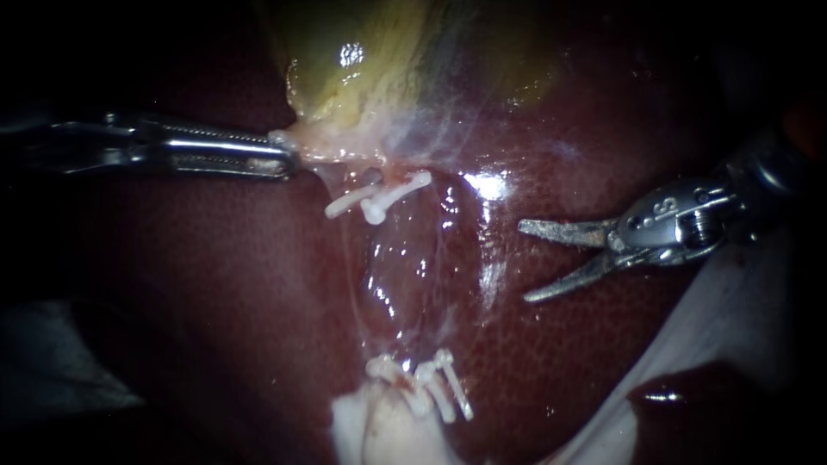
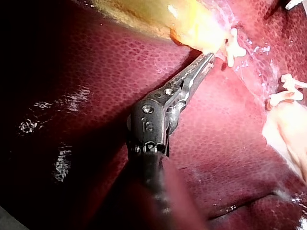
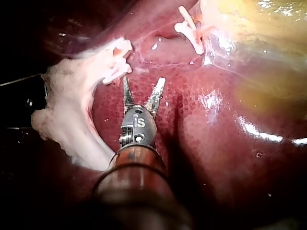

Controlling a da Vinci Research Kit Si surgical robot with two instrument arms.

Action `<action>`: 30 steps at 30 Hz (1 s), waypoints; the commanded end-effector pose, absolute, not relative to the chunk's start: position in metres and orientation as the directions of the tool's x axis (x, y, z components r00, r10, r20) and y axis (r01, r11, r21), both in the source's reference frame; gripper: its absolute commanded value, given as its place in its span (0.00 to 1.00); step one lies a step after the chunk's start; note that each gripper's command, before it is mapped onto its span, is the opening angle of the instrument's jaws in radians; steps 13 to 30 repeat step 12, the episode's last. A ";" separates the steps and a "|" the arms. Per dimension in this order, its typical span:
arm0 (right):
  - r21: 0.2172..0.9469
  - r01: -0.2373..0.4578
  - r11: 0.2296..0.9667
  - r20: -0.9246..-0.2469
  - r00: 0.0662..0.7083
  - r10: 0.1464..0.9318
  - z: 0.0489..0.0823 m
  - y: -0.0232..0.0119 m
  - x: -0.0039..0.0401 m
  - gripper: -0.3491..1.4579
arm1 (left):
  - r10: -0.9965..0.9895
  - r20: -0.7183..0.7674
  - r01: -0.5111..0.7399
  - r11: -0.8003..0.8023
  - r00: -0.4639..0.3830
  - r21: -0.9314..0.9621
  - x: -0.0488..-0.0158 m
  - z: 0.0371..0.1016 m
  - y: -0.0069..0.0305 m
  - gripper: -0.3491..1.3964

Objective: Go back from the cut right tube

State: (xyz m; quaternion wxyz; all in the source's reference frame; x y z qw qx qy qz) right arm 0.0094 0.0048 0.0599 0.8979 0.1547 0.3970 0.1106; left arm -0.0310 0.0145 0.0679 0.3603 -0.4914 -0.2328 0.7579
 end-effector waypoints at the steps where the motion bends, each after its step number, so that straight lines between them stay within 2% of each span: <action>1: 0.366 -0.076 0.928 -0.679 0.660 0.322 0.0599 0.0048 0.0093 0.99 | 0.776 -0.574 -0.318 -0.630 -0.261 -0.708 -0.0312 0.0681 0.0144 0.00; 30: 0.366 -0.076 0.928 -0.679 0.660 0.321 0.0599 0.0048 0.0093 0.99 | 0.776 -0.573 -0.316 -0.631 -0.264 -0.709 -0.0317 0.0683 0.0144 0.00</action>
